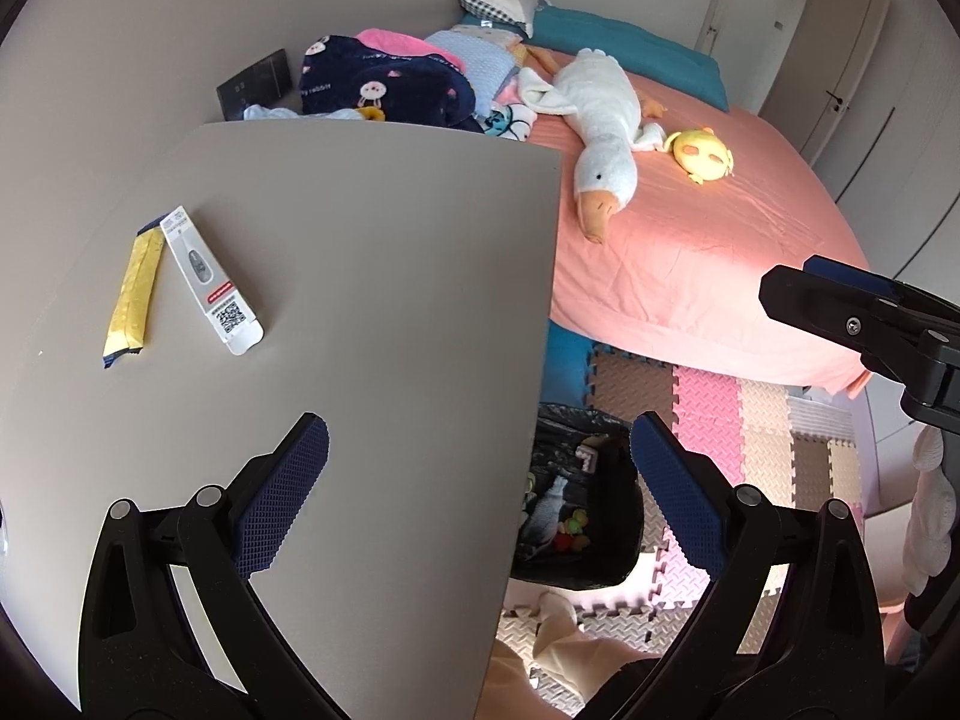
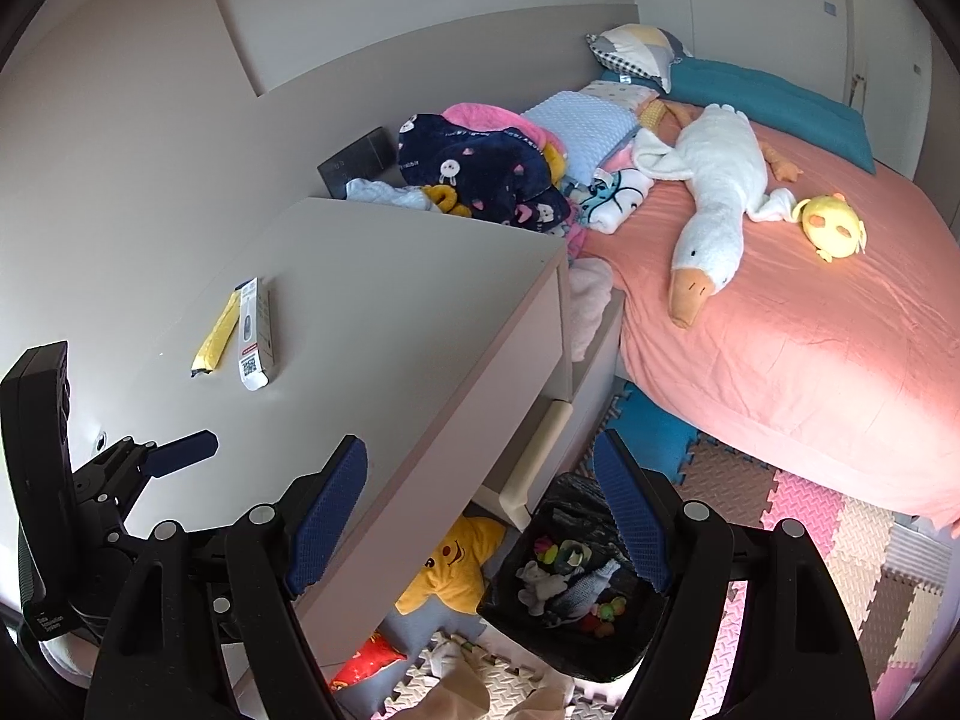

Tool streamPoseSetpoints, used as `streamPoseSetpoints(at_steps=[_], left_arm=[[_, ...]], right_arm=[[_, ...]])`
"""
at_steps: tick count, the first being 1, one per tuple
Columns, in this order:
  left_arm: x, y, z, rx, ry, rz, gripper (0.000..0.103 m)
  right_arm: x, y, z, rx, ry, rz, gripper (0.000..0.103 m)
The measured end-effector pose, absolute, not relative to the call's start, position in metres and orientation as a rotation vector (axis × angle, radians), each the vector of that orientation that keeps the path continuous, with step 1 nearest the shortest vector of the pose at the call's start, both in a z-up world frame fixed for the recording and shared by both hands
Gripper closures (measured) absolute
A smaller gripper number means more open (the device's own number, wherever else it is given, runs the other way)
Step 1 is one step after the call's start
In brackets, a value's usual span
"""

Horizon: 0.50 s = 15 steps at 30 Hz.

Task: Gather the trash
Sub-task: 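Move both open tools back over the desk toward the packet and box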

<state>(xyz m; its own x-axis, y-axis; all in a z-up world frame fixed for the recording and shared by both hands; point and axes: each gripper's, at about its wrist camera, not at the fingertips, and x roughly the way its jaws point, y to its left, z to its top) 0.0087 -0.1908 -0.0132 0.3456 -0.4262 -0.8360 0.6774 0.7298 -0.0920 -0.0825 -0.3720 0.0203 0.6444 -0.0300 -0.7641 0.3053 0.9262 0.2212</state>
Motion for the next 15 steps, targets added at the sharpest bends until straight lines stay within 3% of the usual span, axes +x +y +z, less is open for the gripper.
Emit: streamPoseSetpoints(at_steps=[15], left_arm=[[0.049, -0.131, -0.019, 0.228, 1.007, -0.607, 0.006]], right_arm=[[-0.027, -0.327, 0.014, 0.306, 0.886, -0.098, 0.025]])
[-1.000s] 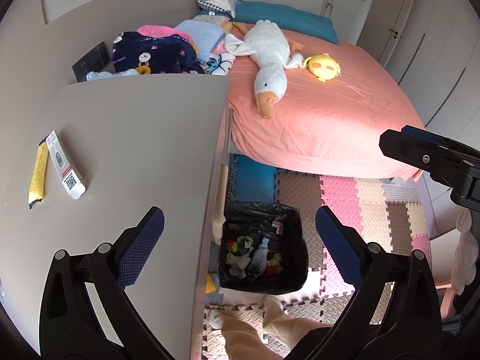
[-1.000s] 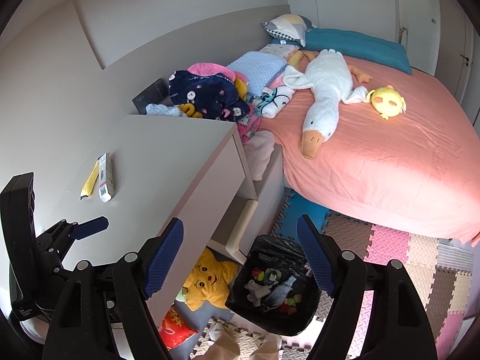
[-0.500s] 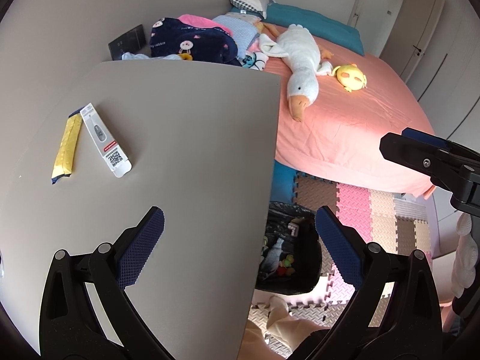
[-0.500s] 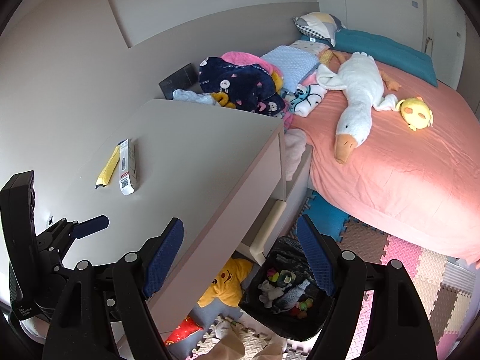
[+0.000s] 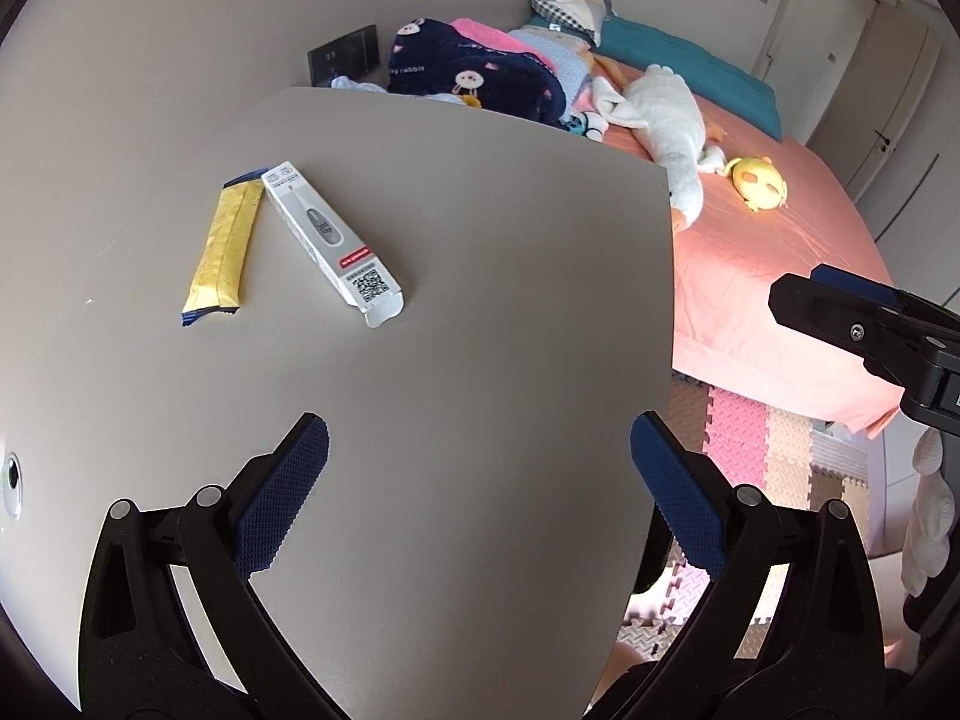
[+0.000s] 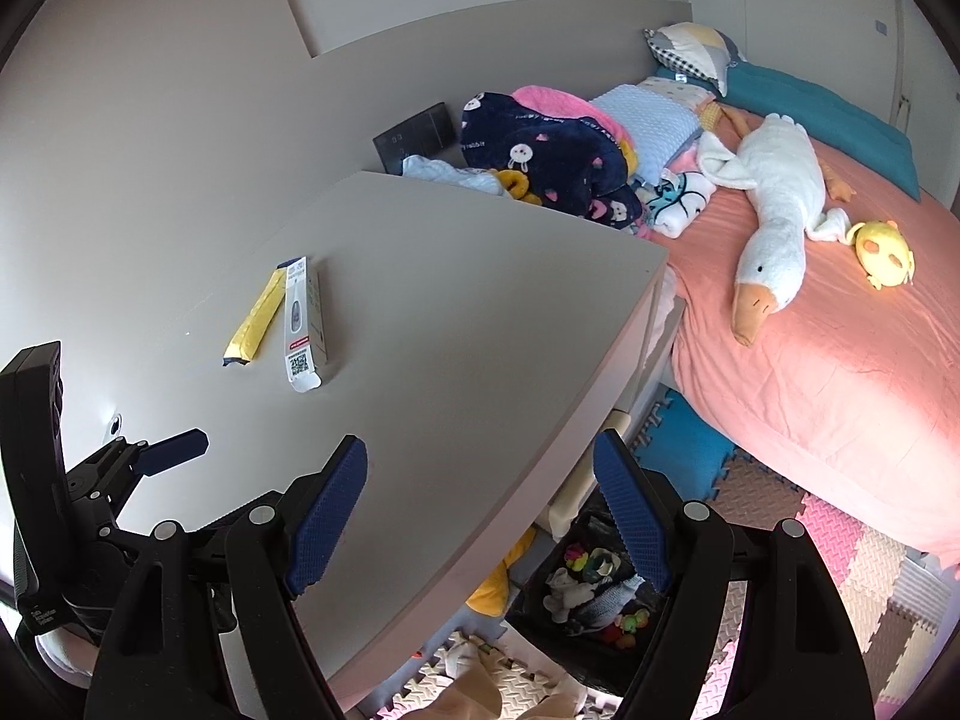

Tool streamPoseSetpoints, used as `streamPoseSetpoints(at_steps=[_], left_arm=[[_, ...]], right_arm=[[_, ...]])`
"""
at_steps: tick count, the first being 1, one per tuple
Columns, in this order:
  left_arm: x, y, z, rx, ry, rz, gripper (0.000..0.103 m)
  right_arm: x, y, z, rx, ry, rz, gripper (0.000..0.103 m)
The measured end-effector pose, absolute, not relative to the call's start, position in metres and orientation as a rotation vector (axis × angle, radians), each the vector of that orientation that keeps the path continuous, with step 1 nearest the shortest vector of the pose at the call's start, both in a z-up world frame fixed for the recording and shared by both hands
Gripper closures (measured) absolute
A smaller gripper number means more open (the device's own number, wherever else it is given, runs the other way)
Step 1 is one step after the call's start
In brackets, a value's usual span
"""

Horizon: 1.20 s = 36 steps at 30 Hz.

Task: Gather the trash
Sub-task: 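Move both open tools back over the desk toward the packet and box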

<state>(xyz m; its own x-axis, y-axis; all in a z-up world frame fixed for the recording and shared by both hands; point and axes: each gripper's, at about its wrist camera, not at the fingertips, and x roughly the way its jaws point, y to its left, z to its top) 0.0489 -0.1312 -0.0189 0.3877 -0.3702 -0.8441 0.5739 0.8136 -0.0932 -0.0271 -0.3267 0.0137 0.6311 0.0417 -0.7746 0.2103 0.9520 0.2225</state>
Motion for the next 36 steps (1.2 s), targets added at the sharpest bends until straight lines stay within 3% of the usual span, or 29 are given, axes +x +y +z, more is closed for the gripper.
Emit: streamPoseSetpoints(at_steps=[36], left_arm=[[0.142, -0.021, -0.041, 0.09, 1.036, -0.335, 0.006]], right_arm=[[0.127, -0.226, -0.008, 0.19, 0.95, 0.109, 0.025]])
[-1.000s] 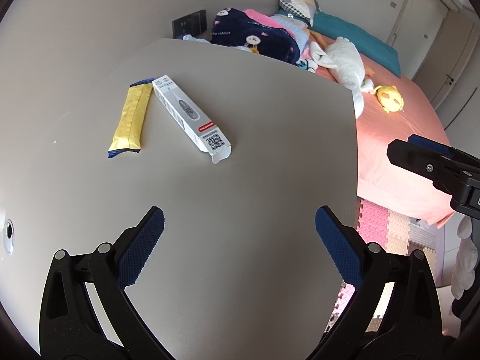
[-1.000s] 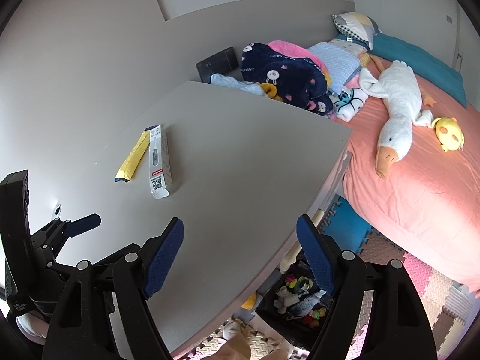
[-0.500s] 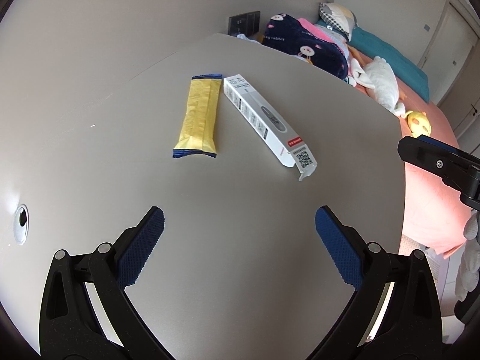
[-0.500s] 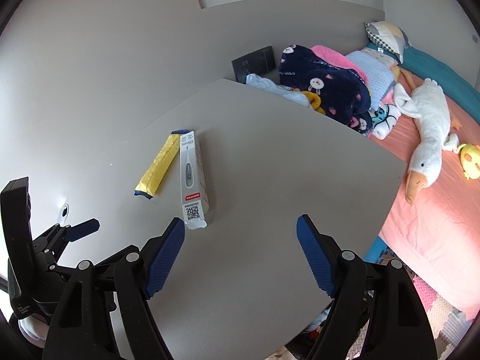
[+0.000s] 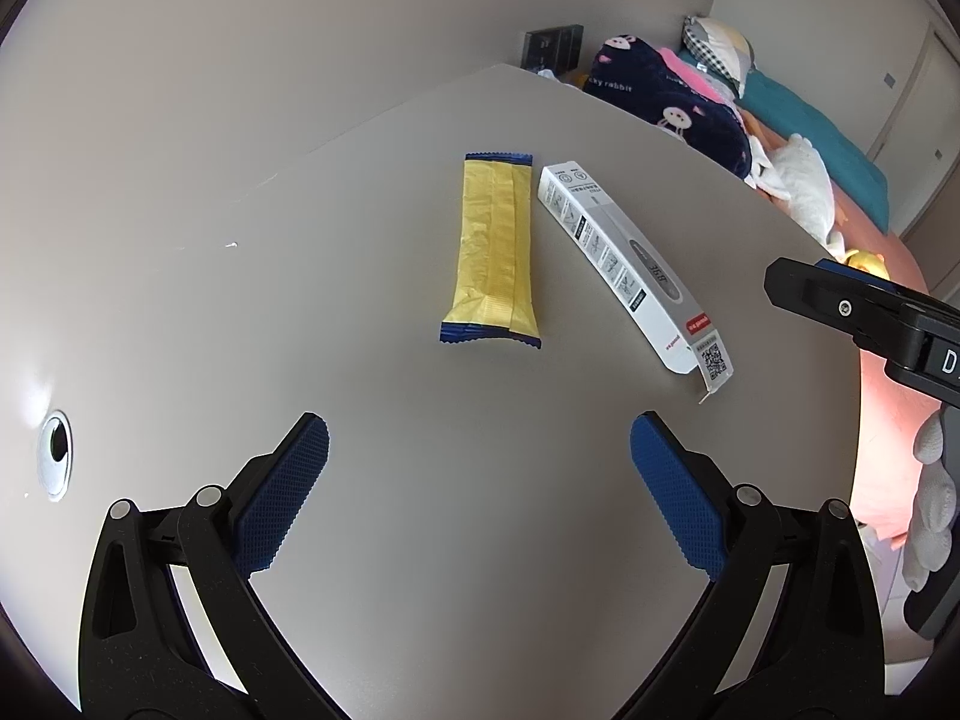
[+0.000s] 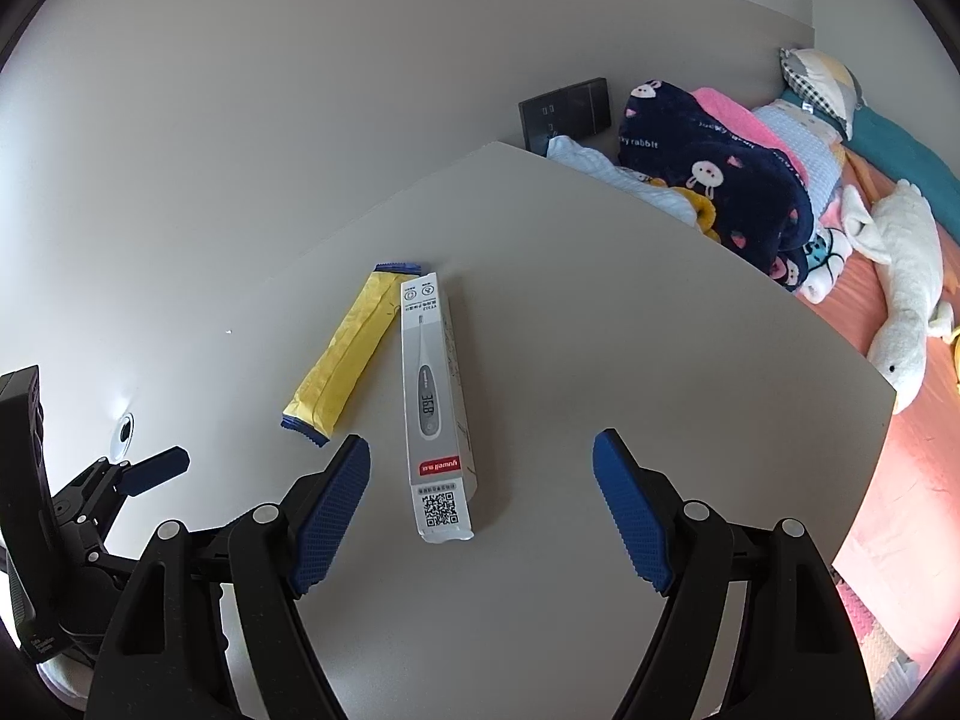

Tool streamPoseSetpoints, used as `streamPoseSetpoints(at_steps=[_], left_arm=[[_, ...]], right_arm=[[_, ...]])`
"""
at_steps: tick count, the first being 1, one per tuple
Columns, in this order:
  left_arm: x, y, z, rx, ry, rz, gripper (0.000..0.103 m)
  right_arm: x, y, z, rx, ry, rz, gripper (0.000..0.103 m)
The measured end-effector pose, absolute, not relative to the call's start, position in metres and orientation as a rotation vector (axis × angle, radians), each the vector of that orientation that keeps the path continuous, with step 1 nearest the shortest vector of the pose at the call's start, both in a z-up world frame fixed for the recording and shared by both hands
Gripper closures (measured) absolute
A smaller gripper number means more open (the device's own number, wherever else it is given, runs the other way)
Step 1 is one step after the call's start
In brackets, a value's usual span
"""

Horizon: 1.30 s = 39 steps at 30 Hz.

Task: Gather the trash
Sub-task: 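Move both open tools back over the desk toward the packet and box, then grasp the yellow packet with the left tool while the right tool grasps the white box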

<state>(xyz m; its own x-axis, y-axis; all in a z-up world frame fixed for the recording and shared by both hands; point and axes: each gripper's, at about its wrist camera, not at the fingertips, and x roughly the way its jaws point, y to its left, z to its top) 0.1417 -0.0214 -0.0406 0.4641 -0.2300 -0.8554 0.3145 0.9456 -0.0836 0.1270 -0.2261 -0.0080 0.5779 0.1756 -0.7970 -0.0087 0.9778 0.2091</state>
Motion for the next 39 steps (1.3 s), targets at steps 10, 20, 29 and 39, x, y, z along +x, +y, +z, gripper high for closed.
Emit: streamPoseSetpoints(at_steps=[10, 20, 29, 39], left_arm=[[0.158, -0.009, -0.045, 0.076, 1.034, -0.313, 0.006], [0.169, -0.01, -0.049, 0.087, 1.043, -0.309, 0.006], [0.188, -0.022, -0.053, 0.074, 1.048, -0.322, 0.006], [0.211, -0.043, -0.06, 0.1, 1.046, -0.34, 0.008]], right_arm=[[0.158, -0.209, -0.032, 0.154, 1.01, 0.132, 0.031], [0.186, -0.196, -0.055, 0.121, 1.068, 0.147, 0.043], [0.199, -0.202, -0.063, 0.116, 1.076, 0.127, 0.07], [0.202, -0.215, -0.063, 0.145, 1.076, 0.103, 0.07]])
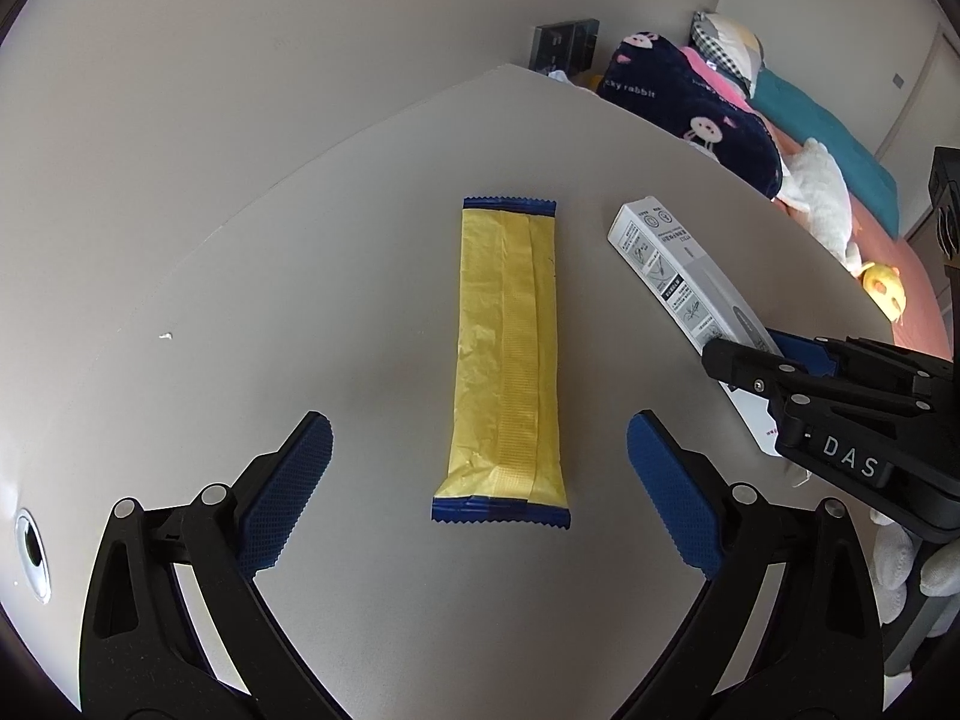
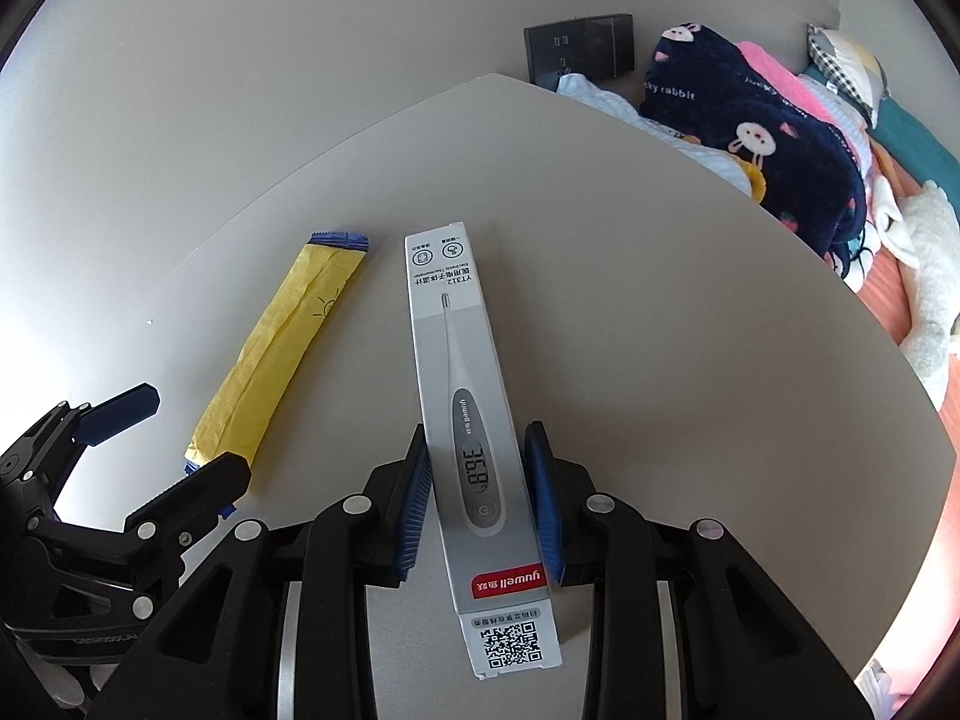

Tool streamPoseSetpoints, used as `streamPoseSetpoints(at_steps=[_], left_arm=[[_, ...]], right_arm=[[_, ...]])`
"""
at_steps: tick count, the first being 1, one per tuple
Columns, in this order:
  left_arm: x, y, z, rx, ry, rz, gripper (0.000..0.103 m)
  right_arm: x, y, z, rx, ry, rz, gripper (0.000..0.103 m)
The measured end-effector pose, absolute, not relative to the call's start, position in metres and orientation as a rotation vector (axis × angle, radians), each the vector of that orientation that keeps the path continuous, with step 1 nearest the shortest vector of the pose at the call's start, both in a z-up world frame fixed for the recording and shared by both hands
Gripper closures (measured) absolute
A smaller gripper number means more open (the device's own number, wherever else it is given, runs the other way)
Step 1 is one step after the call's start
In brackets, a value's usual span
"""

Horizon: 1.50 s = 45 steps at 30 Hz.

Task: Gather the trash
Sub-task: 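Grasp the yellow packet with the left tool while the right tool grasps the white box, then carry the yellow packet and white box over the black bin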

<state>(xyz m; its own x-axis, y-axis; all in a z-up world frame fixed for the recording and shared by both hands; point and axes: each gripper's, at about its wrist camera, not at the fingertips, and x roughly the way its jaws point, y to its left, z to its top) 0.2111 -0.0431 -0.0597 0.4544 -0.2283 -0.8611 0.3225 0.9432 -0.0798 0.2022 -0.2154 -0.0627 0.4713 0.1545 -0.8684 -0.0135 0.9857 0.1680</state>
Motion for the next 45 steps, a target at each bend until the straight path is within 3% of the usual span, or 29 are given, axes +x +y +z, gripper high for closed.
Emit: streamPoseSetpoints(at_steps=[5, 12, 16, 18, 20, 45], left_arm=[[0.219, -0.048, -0.062, 0.118, 1.047, -0.34, 0.013], [0.229, -0.049, -0.07, 0.133, 1.069, -0.336, 0.04], [0.231, -0.048, -0.07, 0.145, 1.063, -0.326, 0.05], [0.233, -0.047, -0.069, 0.142, 1.064, -0.322, 0.067], [0.234, -0.044, -0.068, 0.124, 1.067, -0.318, 0.074], [0.178, -0.066, -0.028, 0.12, 0.998, -0.38, 0.074]], right_arm=[[0.204, -0.218, -0.063, 0.15, 1.076, 0.101, 0.07], [0.205, -0.219, -0.063, 0.152, 1.076, 0.1, 0.07], [0.205, -0.22, -0.062, 0.155, 1.078, 0.101, 0.07], [0.205, -0.221, -0.063, 0.167, 1.08, 0.1, 0.07], [0.204, -0.223, -0.063, 0.178, 1.081, 0.098, 0.07], [0.141, -0.245, -0.014, 0.186, 0.997, 0.069, 0.07]])
